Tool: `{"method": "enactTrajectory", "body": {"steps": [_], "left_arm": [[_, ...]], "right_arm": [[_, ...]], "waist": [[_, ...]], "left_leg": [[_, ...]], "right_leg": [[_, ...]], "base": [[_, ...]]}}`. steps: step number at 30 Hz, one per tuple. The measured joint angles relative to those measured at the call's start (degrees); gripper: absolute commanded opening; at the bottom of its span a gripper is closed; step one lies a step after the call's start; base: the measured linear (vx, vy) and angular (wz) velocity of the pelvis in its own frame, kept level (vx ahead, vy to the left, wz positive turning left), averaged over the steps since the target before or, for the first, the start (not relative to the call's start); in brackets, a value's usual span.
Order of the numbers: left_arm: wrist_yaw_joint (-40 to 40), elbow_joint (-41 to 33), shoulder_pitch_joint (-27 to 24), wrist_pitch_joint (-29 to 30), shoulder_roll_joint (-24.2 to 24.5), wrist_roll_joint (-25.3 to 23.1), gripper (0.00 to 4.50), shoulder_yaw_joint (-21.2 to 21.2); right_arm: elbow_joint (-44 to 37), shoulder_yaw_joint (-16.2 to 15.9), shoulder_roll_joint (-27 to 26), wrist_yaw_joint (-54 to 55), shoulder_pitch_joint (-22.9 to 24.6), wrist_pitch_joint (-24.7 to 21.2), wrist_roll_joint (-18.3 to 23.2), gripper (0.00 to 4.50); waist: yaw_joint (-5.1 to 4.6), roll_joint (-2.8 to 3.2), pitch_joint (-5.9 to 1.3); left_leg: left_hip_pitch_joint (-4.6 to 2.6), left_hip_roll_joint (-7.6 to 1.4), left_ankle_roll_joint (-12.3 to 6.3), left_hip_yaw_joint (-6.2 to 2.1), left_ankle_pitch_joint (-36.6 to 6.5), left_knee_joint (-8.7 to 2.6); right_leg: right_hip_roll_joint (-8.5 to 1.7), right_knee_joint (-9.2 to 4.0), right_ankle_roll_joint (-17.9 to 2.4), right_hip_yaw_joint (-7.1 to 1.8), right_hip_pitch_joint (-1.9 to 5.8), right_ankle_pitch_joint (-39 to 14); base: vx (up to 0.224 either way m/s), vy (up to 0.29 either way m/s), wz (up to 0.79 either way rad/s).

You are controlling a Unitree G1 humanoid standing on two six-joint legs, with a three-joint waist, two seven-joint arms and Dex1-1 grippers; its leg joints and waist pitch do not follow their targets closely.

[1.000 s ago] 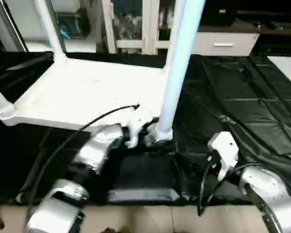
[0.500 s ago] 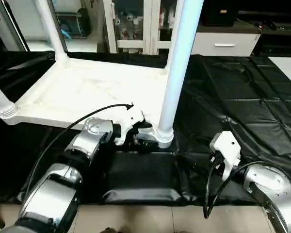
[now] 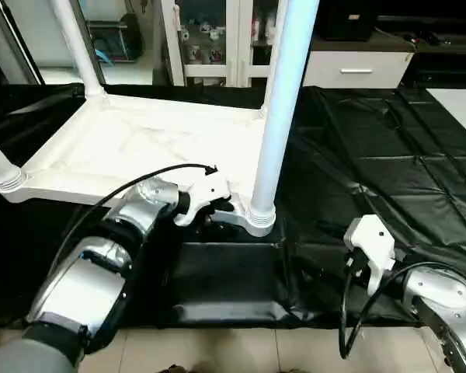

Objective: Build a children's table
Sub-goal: Rotate table base

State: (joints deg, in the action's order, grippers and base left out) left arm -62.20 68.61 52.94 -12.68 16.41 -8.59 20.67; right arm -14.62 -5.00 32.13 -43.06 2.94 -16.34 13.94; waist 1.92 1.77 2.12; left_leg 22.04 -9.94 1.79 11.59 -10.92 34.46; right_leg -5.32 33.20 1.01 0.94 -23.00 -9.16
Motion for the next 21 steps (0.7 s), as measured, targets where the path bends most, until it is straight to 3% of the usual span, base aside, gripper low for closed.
{"method": "enactTrajectory", "body": {"steps": [1, 15, 21], "left_arm": [[0.00, 0.47, 0.17, -0.25, 0.09, -0.31, 2.00, 0.20], [3.54, 3.16, 2.06, -2.36, -0.18, -5.13, 0.95, 1.64], [2.94, 2.82, 2.85, 5.03, -1.85, -4.52, 0.66, -0.09]], "right_arm": [[-0.21, 0.00, 0.00, -0.05, 0.06, 0.00, 0.02, 3.98], [-0.98, -0.41, 0.28, -1.09, 0.93, -0.52, 0.01, 3.98], [-0.74, -1.64, -0.63, -1.10, -0.92, -0.47, -0.10, 3.98]], "waist": [[0.00, 0.01, -0.01], [-0.10, -0.05, 0.00], [-0.22, -0.02, -0.05]], "left_leg": [[0.00, 0.00, 0.00, 0.00, 0.00, 0.00], [-0.05, -0.01, -0.01, 0.00, -0.01, 0.01], [-0.16, 0.01, -0.01, 0.04, -0.01, 0.00]], "right_leg": [[0.00, 0.00, 0.00, 0.00, 0.00, 0.00], [0.00, -0.02, 0.00, 0.00, 0.05, 0.00], [-0.03, -0.02, -0.04, -0.02, 0.07, 0.03]], "base": [[0.000, 0.000, 0.00], [0.000, 0.000, 0.00], [0.000, 0.000, 0.00]]}}
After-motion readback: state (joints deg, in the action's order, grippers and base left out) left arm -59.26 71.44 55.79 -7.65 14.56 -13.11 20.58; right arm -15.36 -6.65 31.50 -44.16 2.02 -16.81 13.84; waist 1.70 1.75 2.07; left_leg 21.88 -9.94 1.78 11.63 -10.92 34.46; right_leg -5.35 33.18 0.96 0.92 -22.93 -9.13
